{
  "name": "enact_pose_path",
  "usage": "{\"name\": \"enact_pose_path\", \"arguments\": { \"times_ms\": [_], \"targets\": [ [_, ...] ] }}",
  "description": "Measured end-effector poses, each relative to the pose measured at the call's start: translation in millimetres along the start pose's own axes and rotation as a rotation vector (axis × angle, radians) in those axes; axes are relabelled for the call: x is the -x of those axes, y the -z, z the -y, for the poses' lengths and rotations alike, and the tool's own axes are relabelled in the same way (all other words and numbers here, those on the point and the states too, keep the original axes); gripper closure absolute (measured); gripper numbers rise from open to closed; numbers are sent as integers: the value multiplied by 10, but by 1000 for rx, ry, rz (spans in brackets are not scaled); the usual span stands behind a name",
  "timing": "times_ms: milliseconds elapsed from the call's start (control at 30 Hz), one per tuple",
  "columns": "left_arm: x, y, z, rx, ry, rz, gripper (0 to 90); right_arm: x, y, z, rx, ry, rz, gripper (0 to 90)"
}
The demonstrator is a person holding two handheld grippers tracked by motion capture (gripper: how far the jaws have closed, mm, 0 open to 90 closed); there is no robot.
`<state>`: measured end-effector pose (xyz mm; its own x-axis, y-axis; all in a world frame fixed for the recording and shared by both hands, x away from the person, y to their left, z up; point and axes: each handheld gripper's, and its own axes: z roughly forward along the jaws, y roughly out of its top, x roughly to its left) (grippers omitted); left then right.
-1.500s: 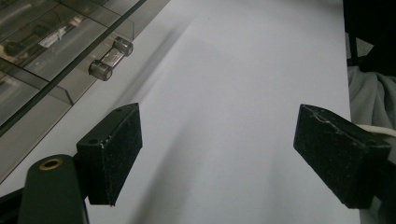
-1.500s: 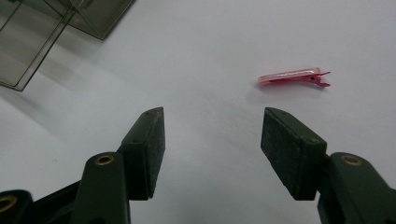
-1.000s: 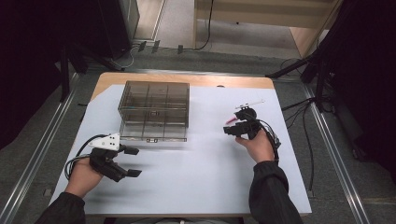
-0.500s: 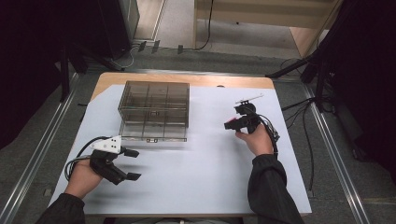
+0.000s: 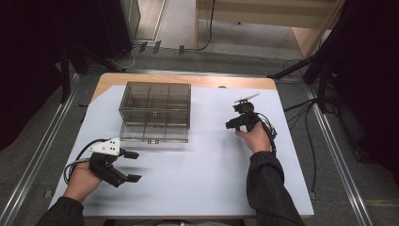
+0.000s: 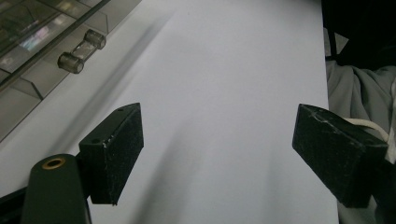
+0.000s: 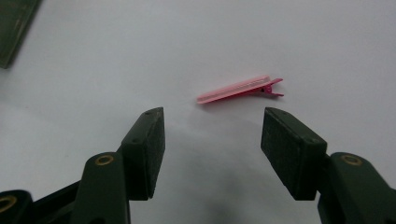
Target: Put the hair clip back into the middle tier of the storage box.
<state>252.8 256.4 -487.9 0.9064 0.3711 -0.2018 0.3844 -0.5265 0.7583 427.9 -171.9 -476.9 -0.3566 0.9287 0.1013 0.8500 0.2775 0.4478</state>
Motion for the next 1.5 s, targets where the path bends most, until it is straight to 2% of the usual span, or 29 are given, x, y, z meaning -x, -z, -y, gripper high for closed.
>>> {"name": "enact_pose_path", "arguments": {
  "times_ms": [67,300,367,433,500,667,733,1000,1067,1100,1300,1333,1500],
  "targets": [
    [3,3,9,0,-2,-5,178,12,-23,-17,-15,-20,14,411],
    [15,22,44,-26,-5,-16,179,0,-86,-94,-37,-74,11,411],
    [21,29,49,-17,-2,-17,179,2,-92,-105,-37,-73,12,412],
    [26,45,52,-17,-5,-18,179,0,-102,-146,-48,-114,6,412],
    [30,52,63,-15,-4,-23,179,2,-140,-177,-59,-127,1,410],
    [41,64,87,-23,1,-28,179,0,-195,-197,-72,-123,4,411],
    [48,67,101,-28,4,-29,179,5,-210,-208,-81,-117,18,413],
    [72,100,140,-37,8,-39,181,23,-241,-263,-68,-123,29,421],
    [77,104,149,-37,12,-41,181,28,-247,-269,-67,-100,36,420],
    [78,111,157,-36,13,-39,181,32,-242,-272,-82,-115,47,430],
    [80,119,163,-39,12,-54,182,62,-240,-274,-87,-125,60,414],
    [86,121,161,-35,8,-69,182,73,-251,-276,-84,-127,62,414],
    [82,134,161,-24,6,-75,183,100,-271,-286,-65,-136,61,419]
  ]
}}
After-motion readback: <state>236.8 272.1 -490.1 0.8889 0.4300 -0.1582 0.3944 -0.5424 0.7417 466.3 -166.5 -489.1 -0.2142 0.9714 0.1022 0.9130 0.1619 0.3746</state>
